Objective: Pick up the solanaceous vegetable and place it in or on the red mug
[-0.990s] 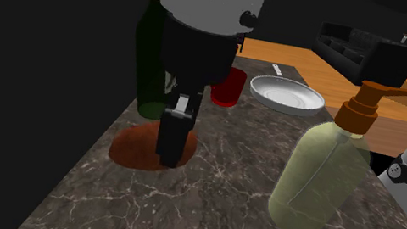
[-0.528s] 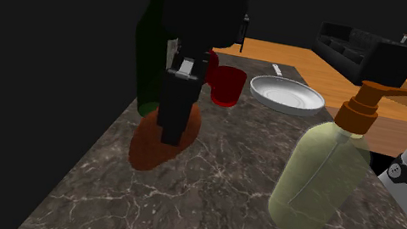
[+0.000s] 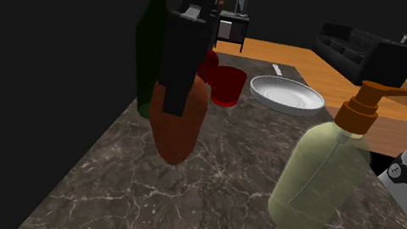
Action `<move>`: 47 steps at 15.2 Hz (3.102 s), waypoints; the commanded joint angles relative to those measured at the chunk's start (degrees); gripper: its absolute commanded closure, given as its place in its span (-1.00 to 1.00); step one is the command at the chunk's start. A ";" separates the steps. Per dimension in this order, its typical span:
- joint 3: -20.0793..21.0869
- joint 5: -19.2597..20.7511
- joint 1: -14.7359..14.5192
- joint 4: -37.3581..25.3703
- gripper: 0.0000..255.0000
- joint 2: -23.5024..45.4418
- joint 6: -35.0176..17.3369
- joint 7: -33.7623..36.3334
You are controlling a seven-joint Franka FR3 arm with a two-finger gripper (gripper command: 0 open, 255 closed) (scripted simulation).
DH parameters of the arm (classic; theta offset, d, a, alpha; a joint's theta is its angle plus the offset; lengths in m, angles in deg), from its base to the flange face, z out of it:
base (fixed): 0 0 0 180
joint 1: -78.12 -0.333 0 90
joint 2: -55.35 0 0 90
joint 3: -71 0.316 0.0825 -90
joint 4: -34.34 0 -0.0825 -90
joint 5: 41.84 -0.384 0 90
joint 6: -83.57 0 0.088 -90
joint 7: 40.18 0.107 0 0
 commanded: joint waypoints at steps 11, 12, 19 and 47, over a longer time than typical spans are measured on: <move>-3.34 -4.84 4.82 5.69 1.00 -8.96 1.56 -9.82; -4.06 -5.42 5.46 6.97 1.00 -10.16 1.27 -11.36; -9.70 -8.15 9.51 13.94 1.00 -16.86 0.04 -22.05; -22.65 -8.77 17.39 26.54 1.00 -19.08 -11.04 -42.85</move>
